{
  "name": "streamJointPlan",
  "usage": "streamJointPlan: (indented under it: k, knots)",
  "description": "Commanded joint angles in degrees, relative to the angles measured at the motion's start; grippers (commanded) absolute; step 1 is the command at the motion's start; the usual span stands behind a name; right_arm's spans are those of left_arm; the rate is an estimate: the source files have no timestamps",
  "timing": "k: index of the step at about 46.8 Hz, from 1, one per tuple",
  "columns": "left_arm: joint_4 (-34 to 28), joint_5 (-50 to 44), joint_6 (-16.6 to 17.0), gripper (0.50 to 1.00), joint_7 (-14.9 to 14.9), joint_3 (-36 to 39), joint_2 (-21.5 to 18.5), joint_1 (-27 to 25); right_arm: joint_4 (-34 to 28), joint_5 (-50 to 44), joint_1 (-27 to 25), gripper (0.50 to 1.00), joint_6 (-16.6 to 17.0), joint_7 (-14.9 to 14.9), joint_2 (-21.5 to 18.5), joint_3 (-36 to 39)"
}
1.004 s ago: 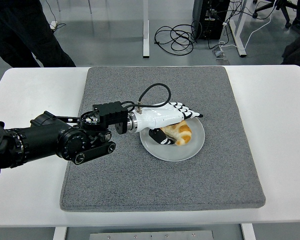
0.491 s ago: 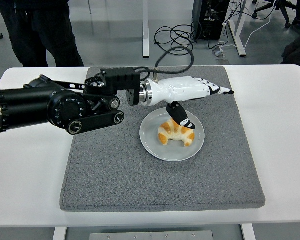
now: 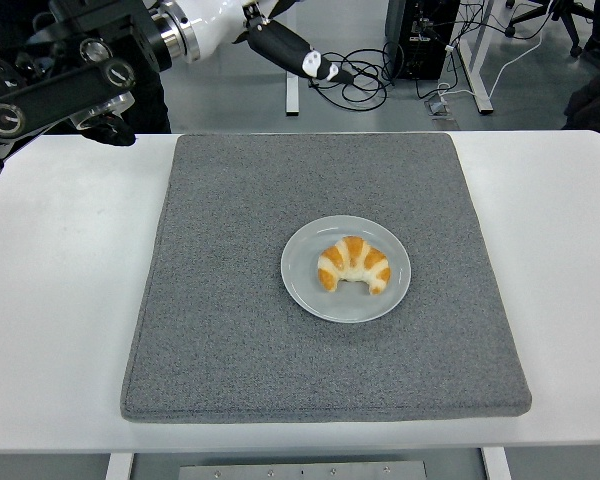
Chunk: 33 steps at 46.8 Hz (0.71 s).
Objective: Place the bread on the plate
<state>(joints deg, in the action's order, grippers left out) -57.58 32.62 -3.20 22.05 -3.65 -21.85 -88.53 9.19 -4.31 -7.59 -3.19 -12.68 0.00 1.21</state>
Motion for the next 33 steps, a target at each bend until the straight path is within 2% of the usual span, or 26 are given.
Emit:
streamJointPlan:
  k: [1, 6, 14, 22, 26, 33]
  knots:
    - [0.1, -4.0, -0.1, 0.975, -0.2, -1.2, -2.2, 0.8, 0.0, 0.0, 0.1, 1.000, 0.0, 0.0, 0.0, -0.2]
    - [0.5, -9.1, -0.6, 0.975, 0.0, -1.4, -3.9, 3.9, -0.1, 0.0, 0.1, 1.000, 0.0, 0.0, 0.0, -0.2]
    - [6.2, -18.7, -0.6, 0.977, -0.7, -7.1, -2.6, 10.7, 0.3, 0.0, 0.0, 1.000, 0.3, 0.0, 0.0, -0.2]
    - [16.2, -21.9, -2.1, 0.977, -3.8, -12.0, 3.0, 15.1, 0.3, 0.0, -0.1, 1.000, 0.4, 0.0, 0.0, -0.4]
    - [21.1, -22.9, -2.8, 0.977, -4.4, -15.4, 6.2, 17.5, 0.1, 0.0, -0.1, 1.000, 0.3, 0.1, 0.0, -0.6]
    - [27.8, -24.2, -5.0, 0.978, -6.8, -20.6, 11.6, 20.1, -0.4, -0.1, 0.0, 1.000, 0.1, 0.0, 0.0, -0.7]
